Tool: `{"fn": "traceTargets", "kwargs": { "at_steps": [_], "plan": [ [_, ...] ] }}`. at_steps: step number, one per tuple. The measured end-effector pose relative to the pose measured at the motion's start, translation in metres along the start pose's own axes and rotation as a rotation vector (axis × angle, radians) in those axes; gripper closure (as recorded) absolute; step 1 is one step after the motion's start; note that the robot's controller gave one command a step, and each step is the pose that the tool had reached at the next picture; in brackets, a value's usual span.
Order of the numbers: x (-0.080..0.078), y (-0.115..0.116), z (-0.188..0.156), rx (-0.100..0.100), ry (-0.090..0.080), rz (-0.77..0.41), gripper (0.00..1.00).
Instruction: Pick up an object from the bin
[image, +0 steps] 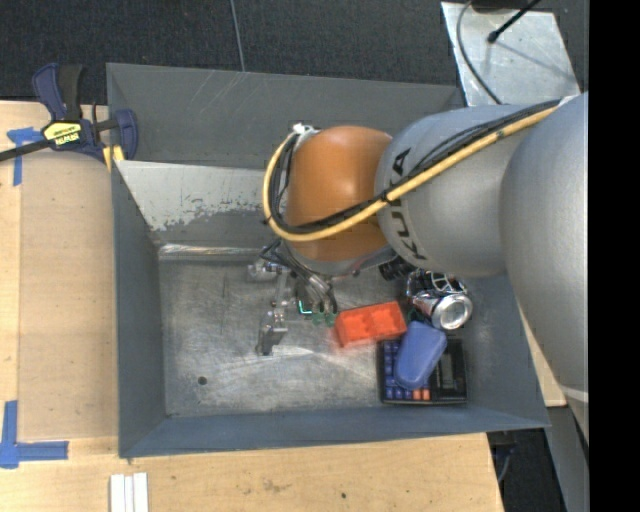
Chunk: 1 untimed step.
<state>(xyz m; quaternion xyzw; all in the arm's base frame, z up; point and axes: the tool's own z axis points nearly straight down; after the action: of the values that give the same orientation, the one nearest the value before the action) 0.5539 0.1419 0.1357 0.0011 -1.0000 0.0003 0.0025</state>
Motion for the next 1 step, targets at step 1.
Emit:
{"fn": "traceTargets", "kwargs": {
  "at_steps": [1],
  "plan": [
    [-0.0019, -0.0001, -0.0041, -0.002, -0.007, 0.002, 0.00]
  ]
}}
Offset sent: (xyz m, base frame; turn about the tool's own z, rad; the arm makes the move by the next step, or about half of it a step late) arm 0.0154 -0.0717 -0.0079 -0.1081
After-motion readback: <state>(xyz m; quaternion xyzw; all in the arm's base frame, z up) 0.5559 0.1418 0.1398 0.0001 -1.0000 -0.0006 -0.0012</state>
